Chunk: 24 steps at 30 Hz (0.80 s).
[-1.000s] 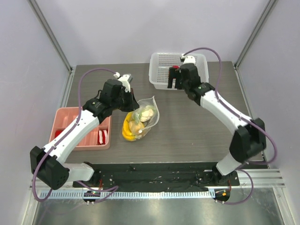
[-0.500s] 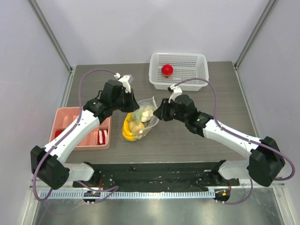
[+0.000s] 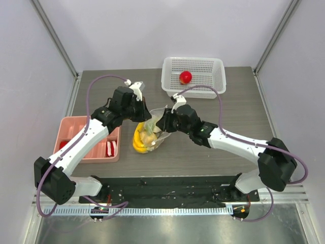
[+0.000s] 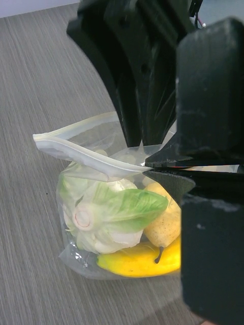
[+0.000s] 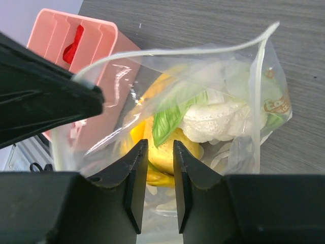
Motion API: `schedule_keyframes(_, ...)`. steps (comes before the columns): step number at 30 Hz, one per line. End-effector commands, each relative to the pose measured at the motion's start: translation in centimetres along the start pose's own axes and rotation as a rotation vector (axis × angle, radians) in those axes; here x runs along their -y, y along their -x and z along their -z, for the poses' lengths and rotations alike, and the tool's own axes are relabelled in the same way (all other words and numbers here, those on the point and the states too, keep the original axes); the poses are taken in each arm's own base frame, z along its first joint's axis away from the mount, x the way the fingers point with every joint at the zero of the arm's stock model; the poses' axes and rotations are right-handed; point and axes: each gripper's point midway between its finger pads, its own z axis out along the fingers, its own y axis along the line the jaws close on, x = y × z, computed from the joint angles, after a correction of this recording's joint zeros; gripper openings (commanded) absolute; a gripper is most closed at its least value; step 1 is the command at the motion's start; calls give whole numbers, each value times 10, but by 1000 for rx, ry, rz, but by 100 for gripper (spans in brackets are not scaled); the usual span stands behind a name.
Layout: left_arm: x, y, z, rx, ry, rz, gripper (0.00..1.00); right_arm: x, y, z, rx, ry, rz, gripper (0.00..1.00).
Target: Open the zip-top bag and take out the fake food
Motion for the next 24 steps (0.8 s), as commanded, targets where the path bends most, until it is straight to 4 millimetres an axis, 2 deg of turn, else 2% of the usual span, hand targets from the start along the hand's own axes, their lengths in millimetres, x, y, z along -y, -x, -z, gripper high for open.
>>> schedule_keyframes(1,4,12,3,53,-24,-11,0,-7,3,-15,60,48,-92,33)
schedule_keyframes(8,13,9,1,32,-74,1,0,-12,-21,-31,2,130,-79,41)
schedule_keyframes(13,14,9,0,32,-79,5,0,-12,-30,-40,-9,152,-104,48)
schedule_keyframes(18,17,6,-3,18,-101,15,0,-8,-44,-49,-29,160,-168,48)
schedule_keyframes(24,20,1,-8,-8,-125,30,0,-4,-39,-53,60,210,-233,47)
